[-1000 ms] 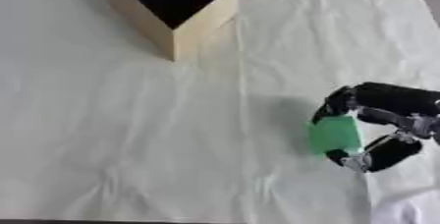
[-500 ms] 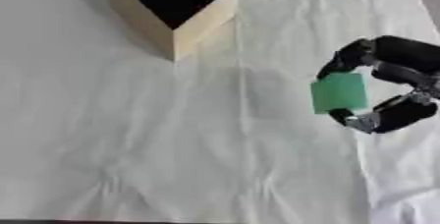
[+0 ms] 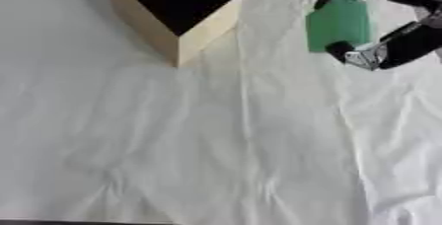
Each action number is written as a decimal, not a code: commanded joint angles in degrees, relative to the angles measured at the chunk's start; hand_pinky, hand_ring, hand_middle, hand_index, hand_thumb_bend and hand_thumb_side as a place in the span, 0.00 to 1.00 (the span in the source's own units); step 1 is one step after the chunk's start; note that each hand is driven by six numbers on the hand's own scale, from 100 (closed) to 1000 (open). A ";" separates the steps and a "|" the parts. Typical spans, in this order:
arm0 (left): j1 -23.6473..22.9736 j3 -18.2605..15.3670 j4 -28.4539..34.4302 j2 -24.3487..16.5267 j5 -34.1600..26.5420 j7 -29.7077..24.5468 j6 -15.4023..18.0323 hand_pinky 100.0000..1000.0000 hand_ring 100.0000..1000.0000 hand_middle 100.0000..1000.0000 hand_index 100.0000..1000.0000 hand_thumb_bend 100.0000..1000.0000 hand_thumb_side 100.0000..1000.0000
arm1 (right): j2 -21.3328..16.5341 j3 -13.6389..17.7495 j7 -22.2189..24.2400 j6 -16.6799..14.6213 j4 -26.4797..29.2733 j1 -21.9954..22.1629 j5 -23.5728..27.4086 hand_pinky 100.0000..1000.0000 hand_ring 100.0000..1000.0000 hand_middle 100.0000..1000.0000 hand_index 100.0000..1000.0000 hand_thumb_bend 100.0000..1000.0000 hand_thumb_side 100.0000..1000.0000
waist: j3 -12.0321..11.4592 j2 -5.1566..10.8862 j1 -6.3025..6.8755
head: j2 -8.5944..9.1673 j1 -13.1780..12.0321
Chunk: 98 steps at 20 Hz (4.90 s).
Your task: Pick up objects on the table and place them in the box.
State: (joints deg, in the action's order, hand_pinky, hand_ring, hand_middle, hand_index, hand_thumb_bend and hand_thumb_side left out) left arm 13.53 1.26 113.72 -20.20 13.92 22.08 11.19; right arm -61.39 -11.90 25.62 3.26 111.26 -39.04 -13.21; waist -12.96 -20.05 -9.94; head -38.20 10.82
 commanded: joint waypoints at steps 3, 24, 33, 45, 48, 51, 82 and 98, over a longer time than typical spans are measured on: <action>0.21 0.40 0.87 -1.45 -0.20 -0.74 -0.01 0.57 0.57 0.73 0.73 0.22 0.65 | 1.53 0.30 1.07 -0.96 -6.37 -6.24 -0.16 0.64 0.58 0.33 0.56 0.00 0.00 | -1.56 1.51 -0.04 | 0.84 2.28; 1.63 1.87 0.87 -0.61 -1.51 -2.64 0.02 0.57 0.55 0.73 0.73 0.21 0.65 | 15.42 0.47 -8.31 -3.62 -29.46 -23.13 -10.35 0.64 0.55 0.30 0.56 0.00 0.00 | -9.97 -0.34 -3.01 | 3.58 11.25; 1.85 2.27 0.87 0.52 -2.03 -3.22 -0.16 0.56 0.54 0.73 0.73 0.20 0.66 | 18.26 0.32 -10.81 -4.84 -34.34 -24.52 -12.23 0.64 0.55 0.29 0.56 0.00 0.00 | -11.29 -1.78 -3.01 | 4.62 14.08; 2.04 2.45 0.87 1.25 -2.14 -3.65 -0.43 0.56 0.53 0.72 0.73 0.19 0.66 | 22.42 -2.08 -9.33 -6.26 -35.67 -26.82 -12.61 0.64 0.54 0.29 0.56 0.00 0.00 | -11.78 -2.74 -3.01 | 5.14 14.82; 2.04 2.44 0.87 1.35 -2.18 -3.67 -0.42 0.56 0.53 0.72 0.73 0.18 0.66 | 22.97 -2.18 -9.33 -6.11 -35.86 -27.24 -12.81 0.64 0.54 0.29 0.56 0.00 0.00 | -11.91 -2.68 -3.01 | 5.26 16.73; 2.02 2.49 0.87 1.48 -2.26 -3.79 -0.46 0.56 0.53 0.72 0.73 0.18 0.66 | 23.56 -2.39 -9.42 -6.06 -36.12 -27.61 -13.10 0.64 0.54 0.29 0.56 0.00 0.00 | -11.99 -2.58 -3.01 | 5.37 17.62; 1.82 2.57 0.87 2.98 -2.89 -4.27 -0.83 0.55 0.53 0.72 0.72 0.16 0.67 | 26.73 -4.21 -1.31 -11.64 -41.45 -26.45 -28.81 0.80 0.82 0.72 0.86 0.15 0.27 | -11.82 -3.07 -3.01 | 5.06 18.66; 0.89 1.91 0.87 2.98 -2.77 -3.94 -1.56 0.56 0.53 0.72 0.72 0.16 0.68 | 23.24 0.36 -8.47 -7.44 -30.89 -27.22 -14.72 0.79 0.78 0.63 0.84 0.00 0.27 | -10.43 -0.56 -3.01 | 1.79 15.54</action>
State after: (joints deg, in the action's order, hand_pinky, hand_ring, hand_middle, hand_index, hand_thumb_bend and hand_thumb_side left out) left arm 14.30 3.64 113.72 -16.68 11.07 18.03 9.78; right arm -35.61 -12.69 18.33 -4.96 77.96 -65.42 -30.43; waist -23.43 -21.96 -13.59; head -35.88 26.78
